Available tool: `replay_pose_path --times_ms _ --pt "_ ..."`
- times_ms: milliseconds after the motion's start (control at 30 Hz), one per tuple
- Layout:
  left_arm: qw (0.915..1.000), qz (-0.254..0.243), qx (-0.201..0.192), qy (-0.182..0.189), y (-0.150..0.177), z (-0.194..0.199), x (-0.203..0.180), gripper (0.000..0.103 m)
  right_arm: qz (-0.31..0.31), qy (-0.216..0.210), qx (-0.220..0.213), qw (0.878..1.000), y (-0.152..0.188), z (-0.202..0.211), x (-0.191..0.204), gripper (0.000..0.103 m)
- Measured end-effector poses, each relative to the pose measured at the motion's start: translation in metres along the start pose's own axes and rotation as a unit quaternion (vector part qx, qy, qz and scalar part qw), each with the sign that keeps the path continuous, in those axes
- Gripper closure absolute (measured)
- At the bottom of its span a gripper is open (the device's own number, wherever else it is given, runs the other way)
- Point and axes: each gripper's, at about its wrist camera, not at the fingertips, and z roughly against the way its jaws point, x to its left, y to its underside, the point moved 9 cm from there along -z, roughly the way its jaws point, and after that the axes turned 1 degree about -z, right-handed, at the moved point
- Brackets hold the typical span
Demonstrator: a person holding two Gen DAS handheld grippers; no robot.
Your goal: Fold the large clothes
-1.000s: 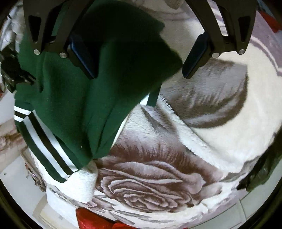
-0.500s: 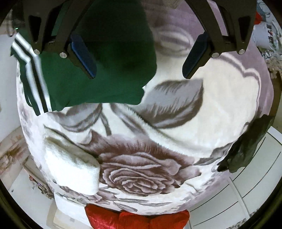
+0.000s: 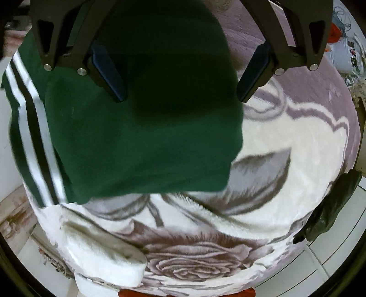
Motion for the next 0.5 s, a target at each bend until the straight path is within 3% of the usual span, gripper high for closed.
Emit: replay_pose_path --times_ms 67,133,233,333,367,467,500 --pt "1.0000 -0.001 0.000 -0.004 0.004 -0.002 -0.001 0.003 0.079 0.057 -0.029 0.995 -0.015 0.029 0.023 0.027" --pt "0.9999 0.001 -0.006 -0.010 0.006 -0.001 -0.001 0.003 0.157 0.100 -0.062 0.981 -0.031 0.051 0.055 0.027" --pt "0.9998 0.012 -0.007 -0.017 0.010 0.002 0.001 0.003 0.245 0.100 -0.074 0.962 -0.052 0.063 0.089 0.027" --pt "0.9993 0.023 -0.008 -0.028 0.017 0.007 0.007 0.003 0.321 0.117 -0.050 0.938 -0.068 0.018 0.140 0.027" --pt "0.9992 0.026 -0.008 -0.030 0.019 0.007 0.009 0.003 0.337 0.125 -0.039 0.932 -0.069 0.010 0.138 0.027" --pt "0.9987 0.040 -0.005 -0.031 0.029 0.010 0.014 0.004 0.362 0.145 0.059 0.919 -0.067 -0.053 0.129 0.027" --pt "0.9985 0.044 -0.003 -0.032 0.033 0.011 0.016 0.004 0.362 0.148 0.060 0.918 -0.068 -0.054 0.120 0.039"
